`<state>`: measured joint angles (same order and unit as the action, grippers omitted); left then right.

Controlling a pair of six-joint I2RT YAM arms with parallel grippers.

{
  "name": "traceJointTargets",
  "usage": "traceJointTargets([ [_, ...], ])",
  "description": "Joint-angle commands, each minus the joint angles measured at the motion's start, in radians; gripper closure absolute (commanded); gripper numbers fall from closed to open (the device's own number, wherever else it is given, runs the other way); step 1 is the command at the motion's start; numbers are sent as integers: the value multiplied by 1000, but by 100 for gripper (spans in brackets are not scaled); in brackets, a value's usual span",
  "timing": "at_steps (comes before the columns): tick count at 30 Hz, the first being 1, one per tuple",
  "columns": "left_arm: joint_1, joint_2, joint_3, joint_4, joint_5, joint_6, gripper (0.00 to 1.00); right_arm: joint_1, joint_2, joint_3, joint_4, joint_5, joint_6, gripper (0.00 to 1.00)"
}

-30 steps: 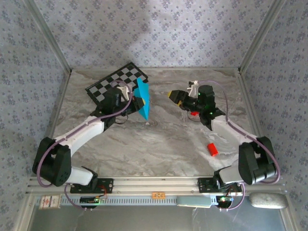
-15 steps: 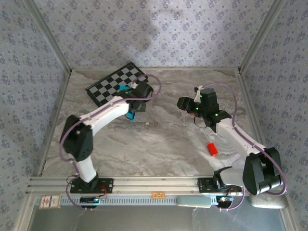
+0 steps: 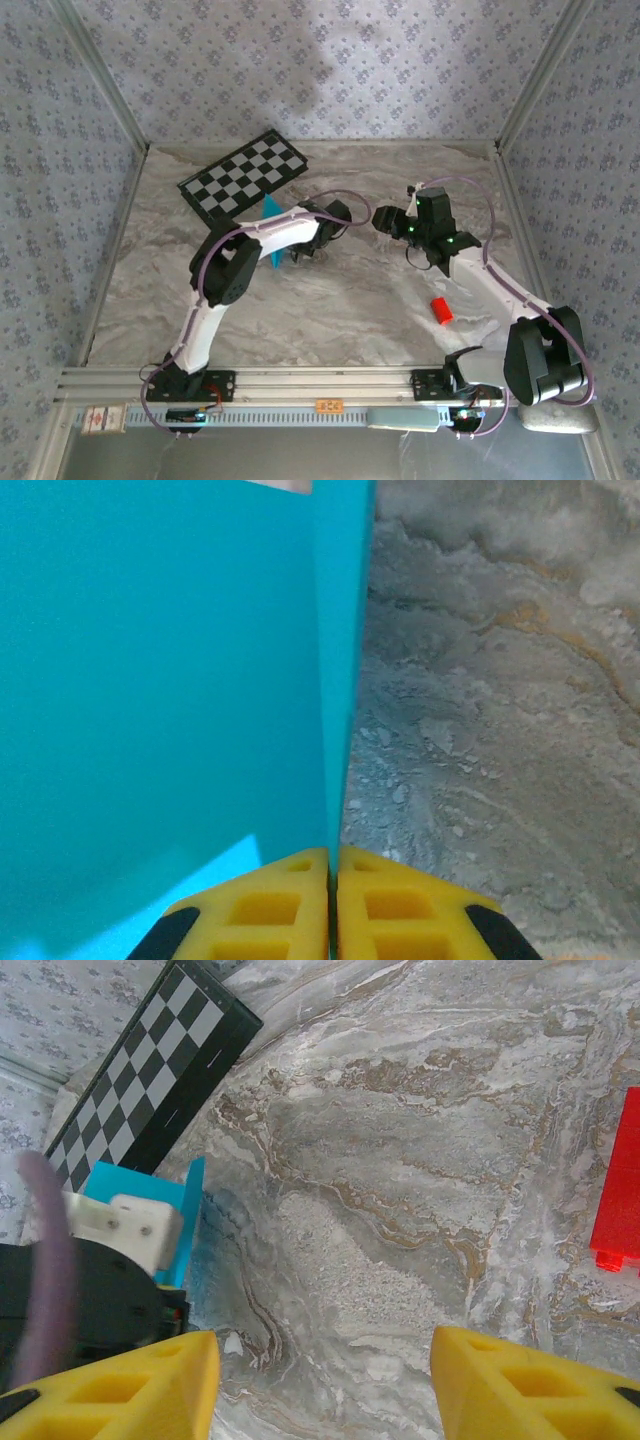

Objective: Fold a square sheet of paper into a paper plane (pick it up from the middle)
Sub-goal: Turn over the paper at the center of the table.

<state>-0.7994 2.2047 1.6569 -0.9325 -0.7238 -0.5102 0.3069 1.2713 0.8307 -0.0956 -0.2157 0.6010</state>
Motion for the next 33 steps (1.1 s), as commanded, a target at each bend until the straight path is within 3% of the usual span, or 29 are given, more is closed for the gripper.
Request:
traceJointTargets([
  [1,-15,54,45,-64,-59,-74,91,-9,4,-6,-23,18,-11,41],
  [12,-56,89,64,-60,-11,-144,80,-9,34,1,-24,2,3,41],
  [20,-58,-20,41,19,222,-168,68,-11,47,5,-18,1,9,41],
  [27,-59,-92,5,62,391,-210,67,-11,55,9,-18,-1,12,41],
  [33,-73,-222,-109,188,617,-223,67,-12,65,17,-15,-3,16,41],
])
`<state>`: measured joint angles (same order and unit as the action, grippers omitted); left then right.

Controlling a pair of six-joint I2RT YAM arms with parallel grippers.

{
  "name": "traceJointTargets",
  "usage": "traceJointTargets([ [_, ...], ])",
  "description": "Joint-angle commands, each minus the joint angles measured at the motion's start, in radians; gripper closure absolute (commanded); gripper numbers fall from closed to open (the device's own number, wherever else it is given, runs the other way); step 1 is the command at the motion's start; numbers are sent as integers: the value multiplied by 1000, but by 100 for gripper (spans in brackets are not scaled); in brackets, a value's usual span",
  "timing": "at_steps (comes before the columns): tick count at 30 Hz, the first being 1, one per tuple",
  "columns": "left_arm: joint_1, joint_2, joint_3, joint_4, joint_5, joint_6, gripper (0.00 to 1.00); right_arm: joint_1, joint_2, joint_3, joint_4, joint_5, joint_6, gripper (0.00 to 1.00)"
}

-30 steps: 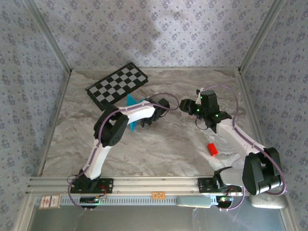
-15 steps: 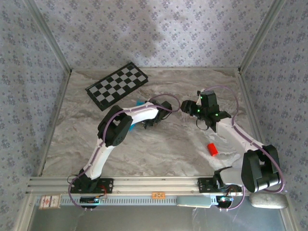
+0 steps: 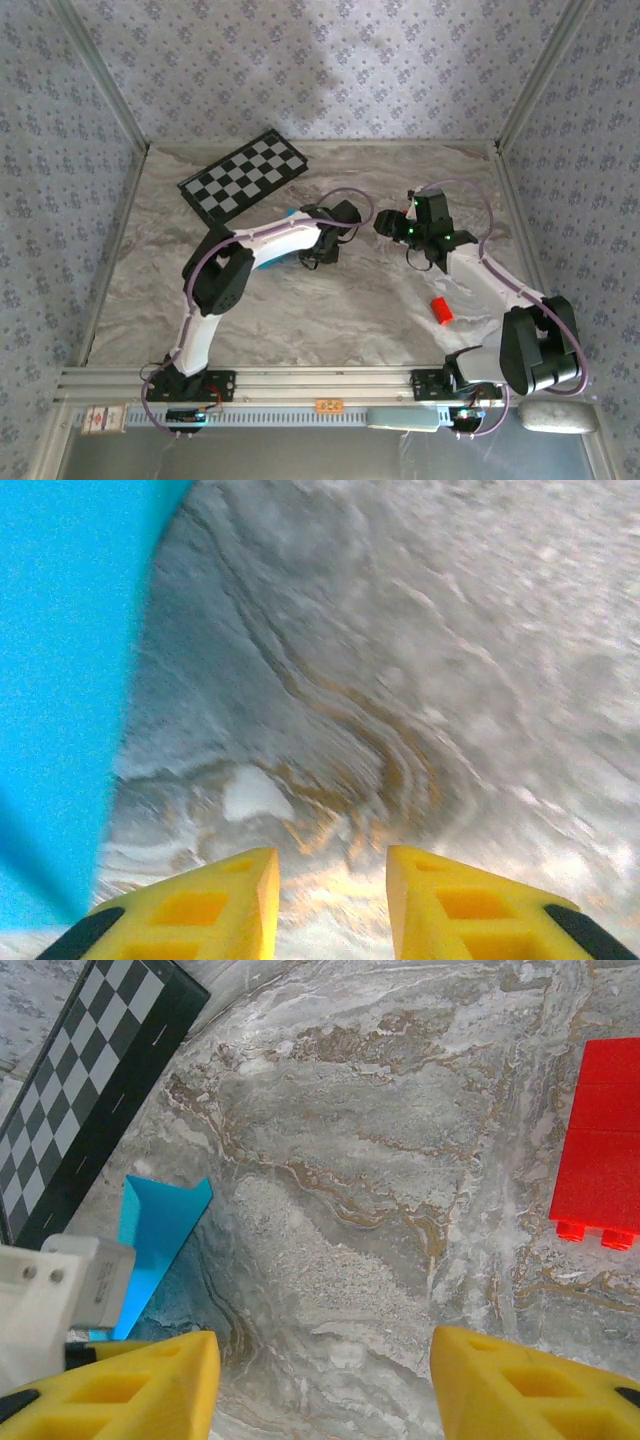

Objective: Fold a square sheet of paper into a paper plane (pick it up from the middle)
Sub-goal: Turn over the paper at the center of the table, then move the paper to the center of the table.

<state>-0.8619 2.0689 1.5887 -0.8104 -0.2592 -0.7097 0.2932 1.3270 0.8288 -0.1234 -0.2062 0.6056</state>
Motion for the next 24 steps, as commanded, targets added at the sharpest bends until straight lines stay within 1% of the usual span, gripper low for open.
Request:
traceJointTargets([
  [1,-10,-112,-65,93,184,-20,68,2,13,19,14,-13,14,41],
  [2,-11,-137,-84,113,204,-16,68,3,15,20,16,-17,15,41],
  [4,-7,-180,-112,125,207,-4,69,3,18,18,22,-24,16,40],
  [7,15,-235,-159,160,175,14,70,3,22,13,37,-36,15,38],
  [10,68,-257,-213,166,139,8,71,5,24,7,55,-56,15,37],
  [15,123,-233,-251,137,25,-22,78,8,22,2,52,-55,14,37],
  [17,142,-224,-256,105,-19,-21,80,8,21,-3,52,-55,15,37],
  [20,170,-212,-255,105,-61,-11,82,9,23,-8,53,-54,15,37],
  [24,208,-169,-253,125,-45,-1,84,10,24,-6,50,-52,16,38],
])
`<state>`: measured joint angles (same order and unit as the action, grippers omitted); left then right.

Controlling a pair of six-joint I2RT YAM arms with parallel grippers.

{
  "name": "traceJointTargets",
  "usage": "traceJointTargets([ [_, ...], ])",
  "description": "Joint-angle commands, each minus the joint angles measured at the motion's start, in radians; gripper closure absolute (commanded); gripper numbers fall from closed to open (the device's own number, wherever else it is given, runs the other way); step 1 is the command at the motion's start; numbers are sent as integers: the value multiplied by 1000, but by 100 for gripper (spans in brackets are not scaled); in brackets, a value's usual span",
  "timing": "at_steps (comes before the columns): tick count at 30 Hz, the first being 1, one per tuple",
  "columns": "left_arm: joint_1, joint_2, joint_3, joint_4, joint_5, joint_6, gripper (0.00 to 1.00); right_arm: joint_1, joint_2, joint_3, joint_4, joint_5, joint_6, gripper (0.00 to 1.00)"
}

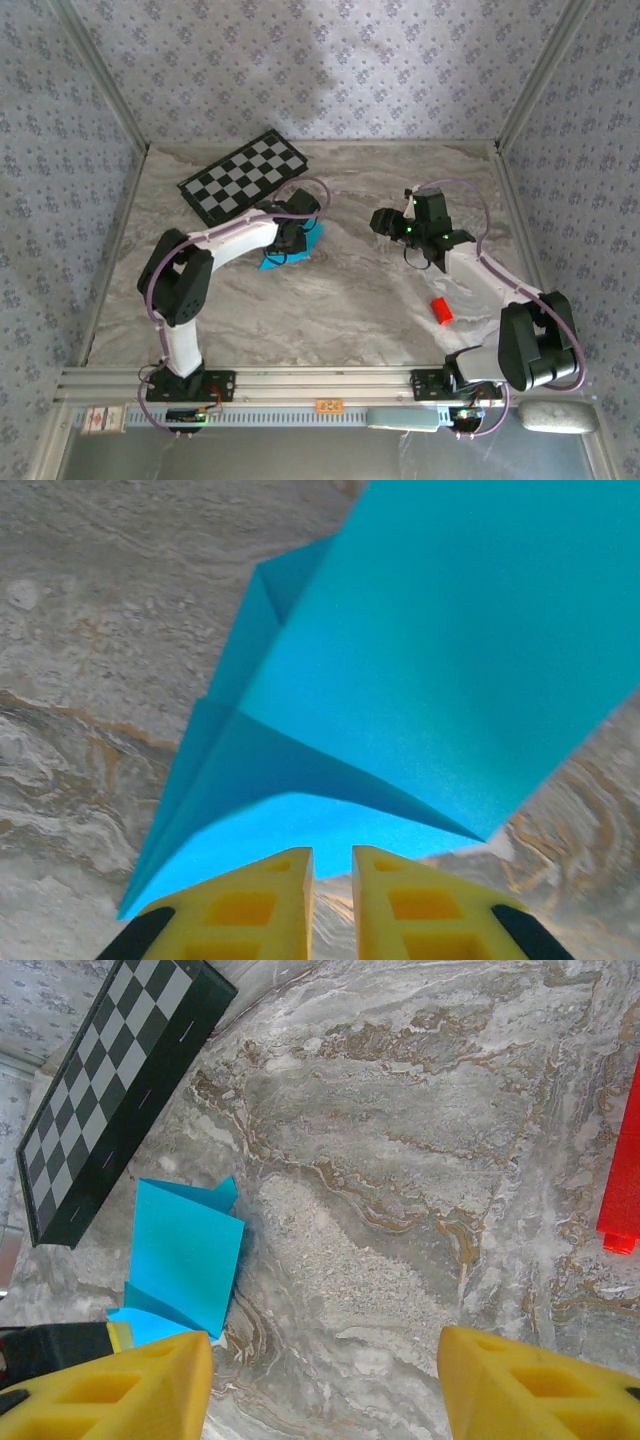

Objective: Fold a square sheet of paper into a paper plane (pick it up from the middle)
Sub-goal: Move the paper to the center of the table.

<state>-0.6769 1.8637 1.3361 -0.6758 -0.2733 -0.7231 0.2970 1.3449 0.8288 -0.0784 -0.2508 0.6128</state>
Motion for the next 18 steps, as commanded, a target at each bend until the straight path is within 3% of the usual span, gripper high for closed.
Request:
traceJointTargets([
  [1,25,46,3,-13,-40,16,85,6,7,-4,4,-8,8,38],
  [10,65,117,33,-19,-61,61,86,5,13,-5,-3,-2,8,38],
  [18,45,141,38,47,118,140,87,5,28,-3,-6,-4,8,38],
])
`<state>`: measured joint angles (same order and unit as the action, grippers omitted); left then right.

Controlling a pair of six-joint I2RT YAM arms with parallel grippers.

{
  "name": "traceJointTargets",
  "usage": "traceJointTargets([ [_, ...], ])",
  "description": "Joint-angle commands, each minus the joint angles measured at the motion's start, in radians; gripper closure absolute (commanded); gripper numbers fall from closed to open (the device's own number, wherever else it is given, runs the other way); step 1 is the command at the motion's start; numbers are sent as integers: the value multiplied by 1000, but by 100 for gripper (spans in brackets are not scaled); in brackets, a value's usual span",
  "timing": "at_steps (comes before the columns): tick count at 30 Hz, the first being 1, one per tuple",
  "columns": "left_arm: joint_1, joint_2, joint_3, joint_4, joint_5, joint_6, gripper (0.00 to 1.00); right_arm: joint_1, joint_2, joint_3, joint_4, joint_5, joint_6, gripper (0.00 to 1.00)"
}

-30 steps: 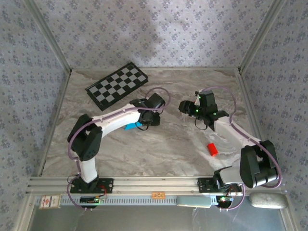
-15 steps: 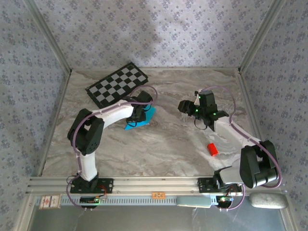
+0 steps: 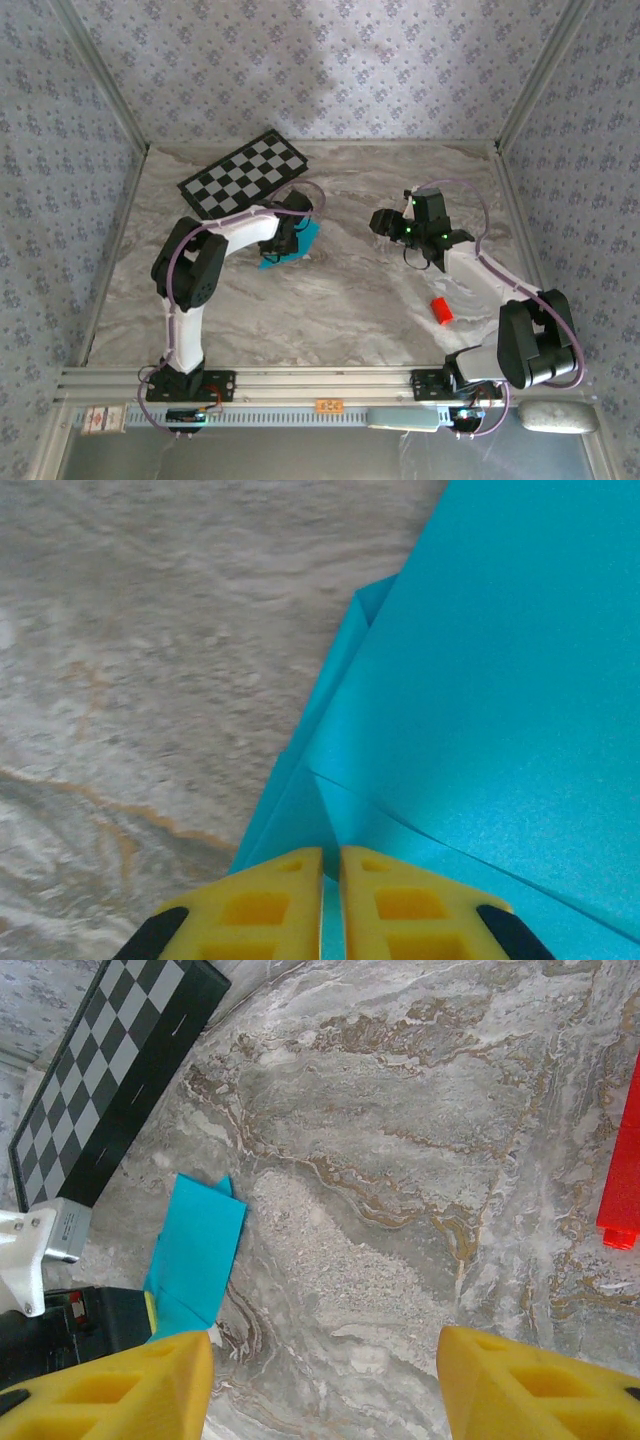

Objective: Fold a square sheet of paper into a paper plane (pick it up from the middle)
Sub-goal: Move the paper to the center of the table, then fold the wing for the fifth time at the center of the table.

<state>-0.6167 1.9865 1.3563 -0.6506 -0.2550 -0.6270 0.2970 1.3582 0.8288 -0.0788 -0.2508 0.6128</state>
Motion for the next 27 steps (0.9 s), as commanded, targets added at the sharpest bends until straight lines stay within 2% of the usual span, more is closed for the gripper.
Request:
traceJointTargets([
  [1,-19,17,16,24,122,40,87,5,17,-3,-5,-4,8,38],
  [6,-62,8,-7,47,243,-17,87,8,39,-6,-7,-21,20,38],
  [12,-124,-16,-32,68,305,-78,87,40,99,-27,12,-56,66,41],
  [20,-135,-65,-60,106,343,-142,88,161,280,-8,105,-172,162,62],
  [27,-123,-71,-105,147,364,-216,89,242,398,41,132,-218,202,78],
])
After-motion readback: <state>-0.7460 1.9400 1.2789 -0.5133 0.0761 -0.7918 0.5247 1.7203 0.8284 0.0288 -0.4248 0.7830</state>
